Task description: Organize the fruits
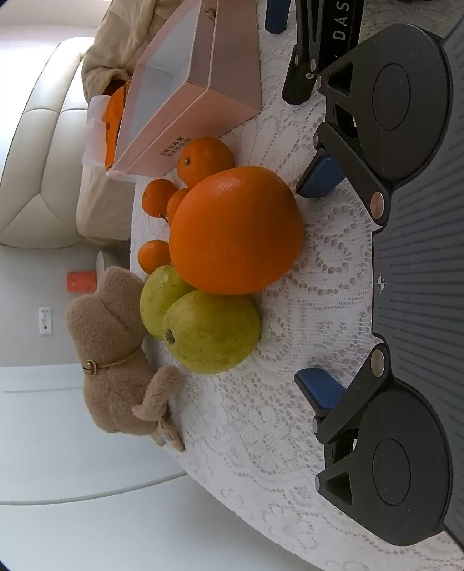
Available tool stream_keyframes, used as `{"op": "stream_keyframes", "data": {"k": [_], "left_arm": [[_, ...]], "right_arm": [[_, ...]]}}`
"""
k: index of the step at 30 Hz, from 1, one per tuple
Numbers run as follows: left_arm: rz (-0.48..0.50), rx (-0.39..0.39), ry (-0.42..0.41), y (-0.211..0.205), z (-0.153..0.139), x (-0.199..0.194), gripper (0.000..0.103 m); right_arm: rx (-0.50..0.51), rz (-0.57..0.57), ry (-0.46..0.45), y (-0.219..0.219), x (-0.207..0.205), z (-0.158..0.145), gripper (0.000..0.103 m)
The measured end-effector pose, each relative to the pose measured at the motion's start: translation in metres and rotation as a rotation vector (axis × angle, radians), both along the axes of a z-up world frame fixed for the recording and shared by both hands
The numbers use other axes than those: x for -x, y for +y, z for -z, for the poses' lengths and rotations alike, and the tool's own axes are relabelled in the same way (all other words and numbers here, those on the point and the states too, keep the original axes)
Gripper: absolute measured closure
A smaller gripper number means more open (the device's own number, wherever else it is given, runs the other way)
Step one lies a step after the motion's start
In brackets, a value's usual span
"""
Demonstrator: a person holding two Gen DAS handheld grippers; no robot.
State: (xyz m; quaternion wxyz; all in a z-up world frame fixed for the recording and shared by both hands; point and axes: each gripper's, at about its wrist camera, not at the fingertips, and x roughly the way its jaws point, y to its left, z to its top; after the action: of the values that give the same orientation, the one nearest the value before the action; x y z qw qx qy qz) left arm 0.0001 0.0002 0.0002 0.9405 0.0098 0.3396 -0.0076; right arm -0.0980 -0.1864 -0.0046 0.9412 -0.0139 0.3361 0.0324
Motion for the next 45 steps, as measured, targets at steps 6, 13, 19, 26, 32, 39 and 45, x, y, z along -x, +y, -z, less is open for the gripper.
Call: {"op": "stream_keyframes", "data": {"k": [6,13,19,26,32,39,45], "left_arm": [[0.0,-0.002,-0.001,-0.0001,0.0,0.0001,0.0],[0.0,-0.002,-0.001,-0.0001,0.0,0.0001,0.0],[0.0,-0.001,-0.001,-0.0001,0.0,0.0001,0.0],[0.0,-0.001,-0.001,-0.0001,0.0,0.0001,0.0],[0.0,-0.001,-0.001,-0.0001,0.0,0.0001,0.0],[0.0,-0.001,-0.001,-0.0001,0.0,0.0001,0.0],[0.0,-0.001,-0.001,-0.0001,0.0,0.0001,0.0]], "right_arm": [[-0.014,0.0,-0.002,-0.0003,0.0002,0.0004,0.007],[-0.017,0.001,-0.002,-0.0002,0.0003,0.0007,0.007],[-0.017,0.0,-0.002,0.0006,0.0001,0.0011,0.007],[-0.019,0.001,-0.003,0.0002,0.0,0.0013,0.007],[-0.019,0.001,-0.003,0.0003,-0.0002,0.0015,0.007],[-0.018,0.001,-0.003,0.0004,-0.0003,0.0015,0.007],[-0.018,0.001,-0.003,0.0005,-0.0003,0.0014,0.007]]}}
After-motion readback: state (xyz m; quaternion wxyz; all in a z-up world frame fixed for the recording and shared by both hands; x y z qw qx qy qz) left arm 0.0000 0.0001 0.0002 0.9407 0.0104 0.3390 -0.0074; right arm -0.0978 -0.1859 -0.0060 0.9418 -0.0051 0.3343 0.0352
